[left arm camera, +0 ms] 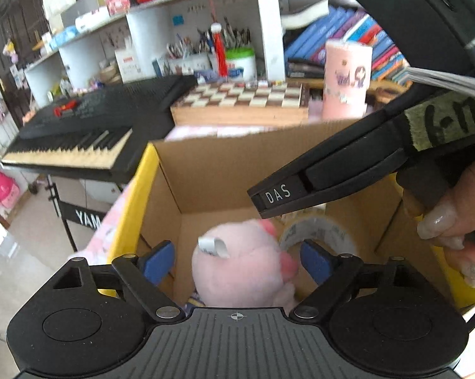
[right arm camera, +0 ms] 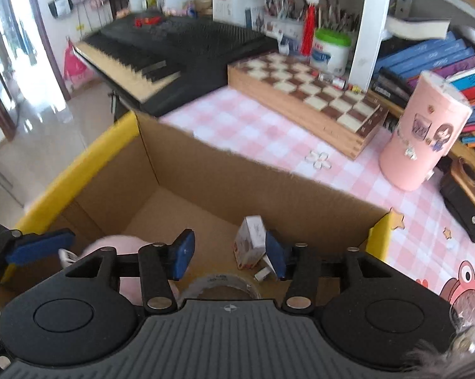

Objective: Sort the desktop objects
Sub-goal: 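Open left tool releasing pig plush while right tool releases white box into yellow box, then lift both tools out of the yellow box and move toward the grey toy car, then close left tool on grey toy car while right tool grasps black binder clip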

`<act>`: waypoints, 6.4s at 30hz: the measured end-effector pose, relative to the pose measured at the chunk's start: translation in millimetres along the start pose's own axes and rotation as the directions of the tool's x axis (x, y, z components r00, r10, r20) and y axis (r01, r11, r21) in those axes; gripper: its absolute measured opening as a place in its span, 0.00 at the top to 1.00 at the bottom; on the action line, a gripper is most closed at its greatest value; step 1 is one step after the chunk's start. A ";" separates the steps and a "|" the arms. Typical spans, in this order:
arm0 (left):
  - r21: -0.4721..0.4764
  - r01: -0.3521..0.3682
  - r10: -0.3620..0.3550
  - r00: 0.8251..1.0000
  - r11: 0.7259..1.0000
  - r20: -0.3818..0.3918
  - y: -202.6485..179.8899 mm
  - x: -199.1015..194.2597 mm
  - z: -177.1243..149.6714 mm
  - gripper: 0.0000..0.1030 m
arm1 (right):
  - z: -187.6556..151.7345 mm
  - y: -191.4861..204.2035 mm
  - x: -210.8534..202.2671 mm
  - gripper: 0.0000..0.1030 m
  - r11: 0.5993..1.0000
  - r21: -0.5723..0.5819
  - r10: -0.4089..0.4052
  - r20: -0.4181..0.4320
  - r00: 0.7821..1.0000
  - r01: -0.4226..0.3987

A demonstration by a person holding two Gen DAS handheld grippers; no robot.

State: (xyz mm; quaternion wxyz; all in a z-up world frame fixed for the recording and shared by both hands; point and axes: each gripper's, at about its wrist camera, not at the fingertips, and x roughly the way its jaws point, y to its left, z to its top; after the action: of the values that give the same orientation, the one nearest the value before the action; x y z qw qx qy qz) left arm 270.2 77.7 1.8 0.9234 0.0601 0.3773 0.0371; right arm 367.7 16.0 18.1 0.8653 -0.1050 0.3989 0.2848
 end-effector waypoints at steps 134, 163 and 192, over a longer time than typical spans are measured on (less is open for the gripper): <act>-0.094 0.067 -0.064 0.998 0.993 0.028 -208.7 -114.0 -72.3 0.04 | -273.8 -166.8 -208.4 0.16 0.914 0.329 -0.279 0.083 0.957 0.238; -0.138 -0.159 0.160 0.987 0.978 0.002 -194.7 -129.5 -73.2 0.04 | -226.8 -192.3 -78.4 0.49 0.948 0.253 -0.223 0.101 0.970 0.192; 0.001 0.132 -0.132 0.989 0.991 0.069 -271.9 -19.2 3.7 0.04 | -275.4 -268.7 -205.7 0.63 0.839 0.488 -0.367 0.181 0.912 0.241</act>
State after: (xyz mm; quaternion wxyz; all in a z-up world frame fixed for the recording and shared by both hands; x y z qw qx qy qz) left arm 265.4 -193.9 -20.0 0.9364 0.0347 0.3482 -0.0257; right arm 242.1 -399.9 -21.6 0.9454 0.0774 0.3121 0.0525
